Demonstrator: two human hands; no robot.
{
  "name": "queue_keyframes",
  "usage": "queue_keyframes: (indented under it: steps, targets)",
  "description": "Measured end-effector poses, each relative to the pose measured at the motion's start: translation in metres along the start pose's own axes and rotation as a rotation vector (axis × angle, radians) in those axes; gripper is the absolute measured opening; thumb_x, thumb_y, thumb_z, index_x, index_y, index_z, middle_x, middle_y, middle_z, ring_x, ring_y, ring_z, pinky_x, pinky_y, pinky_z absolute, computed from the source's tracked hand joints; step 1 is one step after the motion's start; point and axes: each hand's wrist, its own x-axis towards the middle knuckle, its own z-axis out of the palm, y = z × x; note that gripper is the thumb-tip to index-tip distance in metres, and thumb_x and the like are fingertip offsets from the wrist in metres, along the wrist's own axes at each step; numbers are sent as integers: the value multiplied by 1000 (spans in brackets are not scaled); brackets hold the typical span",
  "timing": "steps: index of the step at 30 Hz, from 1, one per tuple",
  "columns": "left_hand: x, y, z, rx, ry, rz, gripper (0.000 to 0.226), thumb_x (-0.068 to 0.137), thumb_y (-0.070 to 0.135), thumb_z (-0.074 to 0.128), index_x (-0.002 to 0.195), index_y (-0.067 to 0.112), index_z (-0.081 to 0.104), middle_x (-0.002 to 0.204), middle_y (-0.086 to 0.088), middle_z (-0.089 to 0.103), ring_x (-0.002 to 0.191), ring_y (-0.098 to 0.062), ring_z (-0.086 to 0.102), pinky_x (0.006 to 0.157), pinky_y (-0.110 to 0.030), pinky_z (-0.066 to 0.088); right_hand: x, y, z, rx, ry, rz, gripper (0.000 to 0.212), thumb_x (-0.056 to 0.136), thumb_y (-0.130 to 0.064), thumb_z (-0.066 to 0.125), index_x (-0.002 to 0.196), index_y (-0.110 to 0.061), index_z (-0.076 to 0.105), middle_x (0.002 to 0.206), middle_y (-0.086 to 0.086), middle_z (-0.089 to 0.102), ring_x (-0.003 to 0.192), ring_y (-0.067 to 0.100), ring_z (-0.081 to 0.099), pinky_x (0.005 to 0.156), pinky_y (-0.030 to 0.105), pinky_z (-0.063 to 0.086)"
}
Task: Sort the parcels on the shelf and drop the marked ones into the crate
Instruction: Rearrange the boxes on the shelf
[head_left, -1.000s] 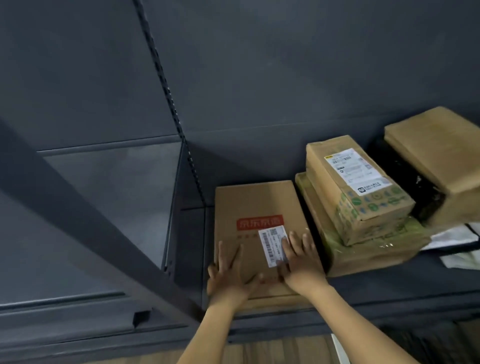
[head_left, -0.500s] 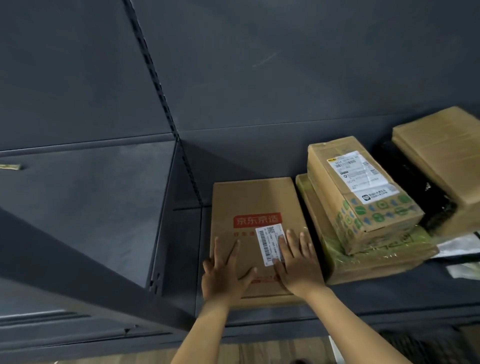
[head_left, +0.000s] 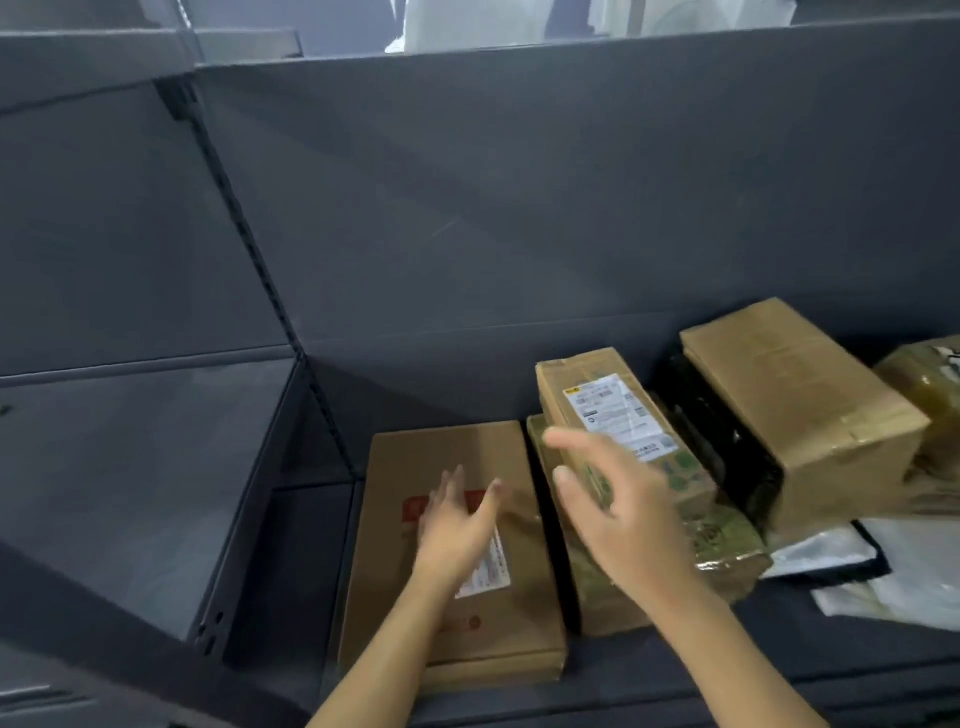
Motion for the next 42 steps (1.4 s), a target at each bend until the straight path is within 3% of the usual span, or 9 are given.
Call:
queue_keyframes:
  steps: [3, 7, 9, 14, 20, 25, 30, 34, 42]
  targets:
    - [-3, 54, 32, -366, -108, -16, 74, 92, 52, 48, 152, 18, 18, 155, -2, 29, 143, -20, 28, 111, -29, 25, 26, 38, -59, 35, 333, 232, 34, 92, -24, 52, 126, -21, 56, 126, -13, 59, 119, -1, 50, 102, 17, 34]
    - [-9, 79, 79, -543, -333, -14, 73, 94, 44, 49, 152, 26, 8, 149, 1, 39, 131, -15, 42, 96, -23, 31, 29, 111, -57, 334, -61, 702, 44, 92, -33, 56, 134, -21, 49, 141, 1, 50, 127, 15, 48, 110, 33, 33]
    - [-10, 74, 91, -589, -318, 30, 75, 92, 38, 56, 151, 33, 9, 143, 4, 47, 120, -11, 50, 96, -24, 37, 20, 115, -46, 362, -77, 656, 24, 92, -21, 58, 113, -31, 59, 128, 1, 61, 112, 13, 57, 101, 32, 41]
    - [-27, 56, 59, -709, -241, 227, 70, 92, 30, 59, 145, 44, 16, 137, 11, 53, 114, -3, 60, 89, -20, 51, -5, 83, -37, 541, -31, 612, 36, 87, -28, 64, 110, -54, 56, 133, -16, 54, 124, 3, 49, 109, 36, 37]
    - [-57, 28, 15, -715, -142, 436, 74, 83, 39, 61, 145, 47, 21, 138, 22, 51, 127, -1, 50, 105, -29, 44, -32, 36, -2, 585, -122, 393, 61, 79, -41, 58, 125, -65, 27, 138, -34, 35, 114, -25, 42, 90, 8, 43]
    - [-59, 8, -5, -734, -140, 397, 74, 79, 36, 67, 143, 39, 29, 133, 5, 59, 122, -18, 58, 99, -38, 49, -23, 31, 7, 501, -315, 248, 73, 63, -81, 56, 125, -77, 17, 154, -28, 13, 143, 1, 20, 116, 44, 28]
    - [-55, 1, -35, -959, -153, 397, 75, 73, 25, 67, 142, 22, 36, 135, -17, 55, 121, -39, 54, 95, -53, 49, -17, 16, 2, 319, -327, 80, 78, 66, -84, 48, 134, -68, 13, 152, -36, 8, 144, 0, 11, 117, 46, 23]
    - [-53, 1, -40, -1169, -261, 299, 93, 59, 36, 81, 138, 3, 44, 130, -28, 55, 111, -41, 60, 82, -46, 55, -19, -20, 4, 100, -173, 44, 87, 55, -82, 52, 127, -76, 4, 147, -35, -2, 137, 0, -5, 108, 24, 16]
    - [-51, -5, -34, -1342, -278, 220, 86, 41, 39, 85, 114, 0, 64, 107, -23, 68, 91, -36, 68, 73, -46, 59, -29, -36, 18, -224, -60, -128, 91, 62, -82, 48, 139, -61, 6, 154, -19, 6, 142, 9, -2, 107, 39, 23]
